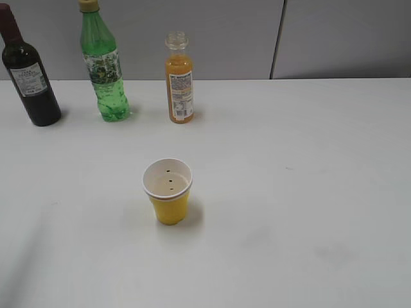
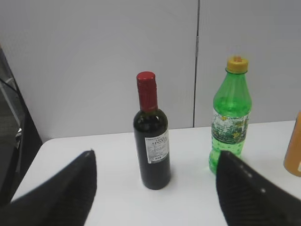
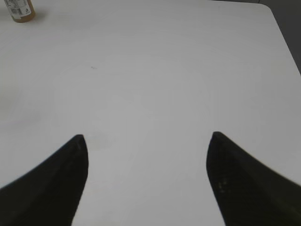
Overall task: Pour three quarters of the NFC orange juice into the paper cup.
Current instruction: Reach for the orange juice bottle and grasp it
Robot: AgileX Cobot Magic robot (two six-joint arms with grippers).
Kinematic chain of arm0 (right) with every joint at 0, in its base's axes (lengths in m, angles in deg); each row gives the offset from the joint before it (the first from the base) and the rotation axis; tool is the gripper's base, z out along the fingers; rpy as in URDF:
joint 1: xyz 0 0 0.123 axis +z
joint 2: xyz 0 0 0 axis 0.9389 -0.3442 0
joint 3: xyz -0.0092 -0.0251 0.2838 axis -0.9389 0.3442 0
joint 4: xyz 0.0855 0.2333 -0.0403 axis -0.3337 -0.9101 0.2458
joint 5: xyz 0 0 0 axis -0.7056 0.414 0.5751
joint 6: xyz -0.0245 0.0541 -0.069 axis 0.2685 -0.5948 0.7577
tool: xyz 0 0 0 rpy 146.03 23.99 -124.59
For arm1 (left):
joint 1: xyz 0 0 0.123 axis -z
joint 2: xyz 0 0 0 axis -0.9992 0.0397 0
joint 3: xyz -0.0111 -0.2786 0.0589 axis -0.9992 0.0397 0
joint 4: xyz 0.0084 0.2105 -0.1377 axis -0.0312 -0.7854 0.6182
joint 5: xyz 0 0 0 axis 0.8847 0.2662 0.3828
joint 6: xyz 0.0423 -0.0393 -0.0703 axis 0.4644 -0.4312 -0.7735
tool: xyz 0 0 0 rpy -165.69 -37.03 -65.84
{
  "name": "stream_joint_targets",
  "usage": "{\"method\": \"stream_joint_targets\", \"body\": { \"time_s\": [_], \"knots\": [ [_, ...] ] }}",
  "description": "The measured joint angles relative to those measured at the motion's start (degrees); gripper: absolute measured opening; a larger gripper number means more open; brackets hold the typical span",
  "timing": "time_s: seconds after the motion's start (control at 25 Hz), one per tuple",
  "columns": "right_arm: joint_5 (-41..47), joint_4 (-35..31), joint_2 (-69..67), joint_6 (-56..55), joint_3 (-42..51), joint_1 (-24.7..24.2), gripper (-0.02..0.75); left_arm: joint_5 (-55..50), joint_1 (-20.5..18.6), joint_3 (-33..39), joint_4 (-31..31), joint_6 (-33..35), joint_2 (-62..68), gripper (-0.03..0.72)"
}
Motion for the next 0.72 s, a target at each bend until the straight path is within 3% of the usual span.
{"method": "stream_joint_targets", "body": {
  "time_s": [0.52,0.72],
  "knots": [
    [0.00,0.00,0.00,0.00,0.00,0.00,0.593,16.11,5.55,0.00,-2.95,-0.23,16.98,0.591],
    [0.00,0.00,0.00,0.00,0.00,0.00,0.592,23.31,5.71,0.00,-8.22,-5.98,23.92,0.591]
  ]
}}
